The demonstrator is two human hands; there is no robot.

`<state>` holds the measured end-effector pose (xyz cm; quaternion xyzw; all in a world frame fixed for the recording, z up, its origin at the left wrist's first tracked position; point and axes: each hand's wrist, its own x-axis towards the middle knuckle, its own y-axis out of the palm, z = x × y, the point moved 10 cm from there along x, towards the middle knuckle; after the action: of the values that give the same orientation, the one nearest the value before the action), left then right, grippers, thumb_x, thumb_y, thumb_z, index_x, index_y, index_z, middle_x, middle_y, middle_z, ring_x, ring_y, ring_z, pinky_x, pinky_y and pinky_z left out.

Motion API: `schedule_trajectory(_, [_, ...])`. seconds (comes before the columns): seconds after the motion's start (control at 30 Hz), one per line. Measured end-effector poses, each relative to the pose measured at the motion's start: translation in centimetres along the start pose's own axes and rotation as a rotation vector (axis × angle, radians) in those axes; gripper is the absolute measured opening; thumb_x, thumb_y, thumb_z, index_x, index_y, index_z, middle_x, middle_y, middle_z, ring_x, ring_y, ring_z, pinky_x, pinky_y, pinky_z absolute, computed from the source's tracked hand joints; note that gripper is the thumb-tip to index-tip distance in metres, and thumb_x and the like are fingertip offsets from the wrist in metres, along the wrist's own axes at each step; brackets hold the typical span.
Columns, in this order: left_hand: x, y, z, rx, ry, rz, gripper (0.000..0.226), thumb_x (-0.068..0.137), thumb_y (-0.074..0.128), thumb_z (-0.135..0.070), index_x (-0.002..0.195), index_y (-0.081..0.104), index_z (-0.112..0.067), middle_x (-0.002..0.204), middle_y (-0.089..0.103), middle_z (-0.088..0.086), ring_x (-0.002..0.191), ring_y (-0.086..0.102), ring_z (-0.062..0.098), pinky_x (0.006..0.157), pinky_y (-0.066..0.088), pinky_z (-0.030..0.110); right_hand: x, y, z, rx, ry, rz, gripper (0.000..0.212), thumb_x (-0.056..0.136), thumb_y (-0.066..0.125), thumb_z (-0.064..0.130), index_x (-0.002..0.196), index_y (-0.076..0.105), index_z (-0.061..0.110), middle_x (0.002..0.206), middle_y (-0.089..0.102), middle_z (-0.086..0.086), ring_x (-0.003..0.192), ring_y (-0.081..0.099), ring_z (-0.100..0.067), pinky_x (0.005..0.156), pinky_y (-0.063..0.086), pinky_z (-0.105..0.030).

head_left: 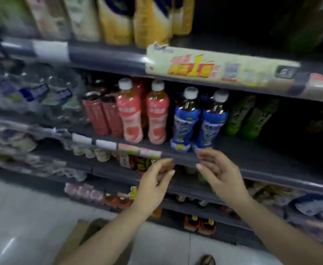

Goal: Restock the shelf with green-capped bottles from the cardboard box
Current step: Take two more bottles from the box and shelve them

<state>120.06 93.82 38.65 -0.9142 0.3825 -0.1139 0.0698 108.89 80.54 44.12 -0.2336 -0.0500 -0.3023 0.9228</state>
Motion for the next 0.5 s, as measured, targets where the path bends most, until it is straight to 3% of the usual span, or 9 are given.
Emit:
schedule_trajectory(0.1, [-4.3,-8.4,4.0,0.046,-0.068,-0.214,0.030,0.093,0.053,-0.024,0.123,0.057,-0.019,0.117,0.065,-0.007,0.109,0.060,-0.004,0.091,0.047,0.015,0.4,9.1,1.0,0.070,-0.026,0.196,0.033,0.083,0.061,0.037,0.116,0.059,0.034,0.119,0.063,0.006,0.113,0.060,-0.002,0.093,0.048,-0.017])
schedule_trajectory(0.2, [-9.8,-16.0,8.2,0.048,-0.180,-0.451,0.025,0.095,0.053,-0.015,0.119,0.057,-0.020,0.115,0.064,-0.008,0.106,0.060,-0.004,0.089,0.048,0.013,0.5,17.8,1.9,0.147,-0.038,0.364,0.031,0.082,0.062,0.038,0.113,0.060,0.036,0.118,0.063,0.004,0.112,0.060,-0.002,0.094,0.048,-0.019])
schedule_trajectory(0.3, [-16.5,-21.8,11.9,0.077,-0.297,-0.685,0.023,0.097,0.052,-0.018,0.116,0.057,-0.029,0.113,0.065,-0.007,0.104,0.060,-0.005,0.089,0.046,0.012,-0.2,26.0,3.0,0.169,-0.084,0.549,0.028,0.085,0.063,0.037,0.111,0.058,0.045,0.119,0.063,0.009,0.112,0.060,-0.002,0.093,0.050,-0.023])
schedule_trajectory(0.37, [-21.4,-24.6,14.0,0.088,-0.377,-0.836,0.022,0.097,0.052,-0.022,0.116,0.057,-0.030,0.114,0.066,-0.007,0.107,0.061,0.000,0.092,0.048,0.018,-1.1,30.9,3.7,0.202,-0.089,0.671,0.027,0.085,0.063,0.040,0.111,0.058,0.047,0.118,0.063,0.015,0.109,0.060,0.001,0.091,0.052,-0.022])
schedule_trajectory(0.5, [-30.5,-27.3,16.9,0.036,-0.504,-1.157,0.023,0.096,0.054,-0.021,0.114,0.058,-0.034,0.113,0.066,-0.006,0.111,0.062,0.012,0.096,0.048,0.031,-4.1,39.4,4.4,0.220,-0.109,0.883,0.027,0.090,0.065,0.022,0.116,0.062,0.024,0.119,0.064,0.000,0.110,0.062,-0.011,0.094,0.050,-0.028])
